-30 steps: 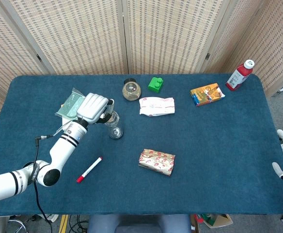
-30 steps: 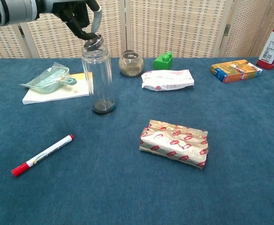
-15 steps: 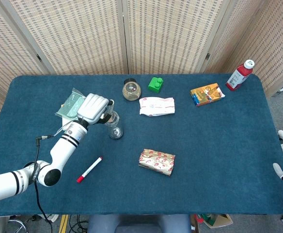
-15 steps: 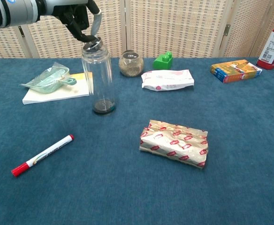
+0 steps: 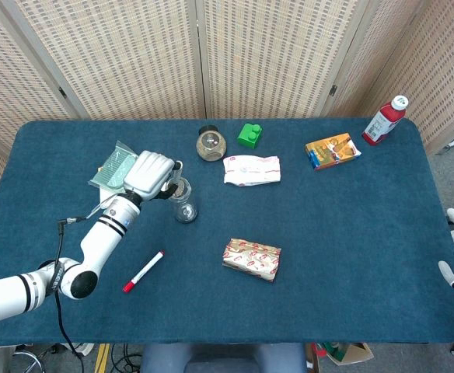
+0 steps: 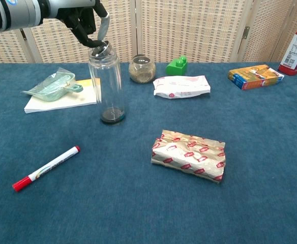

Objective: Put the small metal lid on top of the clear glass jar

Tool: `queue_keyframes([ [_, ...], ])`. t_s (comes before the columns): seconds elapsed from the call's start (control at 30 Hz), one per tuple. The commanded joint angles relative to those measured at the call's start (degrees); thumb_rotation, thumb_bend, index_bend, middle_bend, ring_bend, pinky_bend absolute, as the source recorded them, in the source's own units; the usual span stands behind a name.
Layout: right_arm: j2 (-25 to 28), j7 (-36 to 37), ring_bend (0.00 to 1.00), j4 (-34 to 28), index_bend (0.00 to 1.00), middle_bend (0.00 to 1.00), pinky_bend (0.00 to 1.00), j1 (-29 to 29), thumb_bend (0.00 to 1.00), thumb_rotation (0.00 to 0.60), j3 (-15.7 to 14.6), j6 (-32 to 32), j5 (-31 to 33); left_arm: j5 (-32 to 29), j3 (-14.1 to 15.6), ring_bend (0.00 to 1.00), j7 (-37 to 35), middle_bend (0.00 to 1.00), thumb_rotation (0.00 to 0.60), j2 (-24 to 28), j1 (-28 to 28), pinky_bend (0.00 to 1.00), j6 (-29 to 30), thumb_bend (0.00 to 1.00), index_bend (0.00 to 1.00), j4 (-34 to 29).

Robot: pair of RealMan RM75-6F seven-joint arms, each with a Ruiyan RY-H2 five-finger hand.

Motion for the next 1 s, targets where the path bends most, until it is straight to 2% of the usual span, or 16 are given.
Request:
queue_keyframes([
  [0.03, 0.1, 0.0, 0.08, 0.0, 0.02, 0.19, 0.23, -0.1, 0.3, 0.6, 0.0, 0.1, 0.0, -0.2, 0.0, 0.87, 0.0, 0.92, 0.6, 0.1, 0.0, 1.0, 0.0, 0.49, 0.44, -0.2],
  [0.17, 0.1, 0.1, 0.08, -0.1, 0.02, 0.19, 0.23, -0.1, 0.3, 0.6, 0.0, 0.2, -0.1, -0.3, 0.0, 0.87, -0.1, 0.92, 0.6, 0.3, 0.0, 1.0, 0.2, 0.49, 0.34, -0.4],
  [0.27, 0.1, 0.1, 0.08, -0.1, 0.02, 0.19, 0.23, -0.1, 0.3, 0.6, 0.0, 0.2, -0.1, -0.2, -0.1, 0.87, -0.3, 0.91, 0.6, 0.5, 0.1, 1.0, 0.5, 0.49, 0.31, -0.8],
  [1.0, 0.1, 0.4, 0.08, 0.0, 0.02, 0.19, 0.23, -0.2, 0.3, 0.6, 0.0, 0.4, -0.3, -1.3, 0.6, 0.87, 0.5, 0.91, 0.6, 1.7, -0.2, 1.0, 0.4, 0.48, 0.18, -2.8],
])
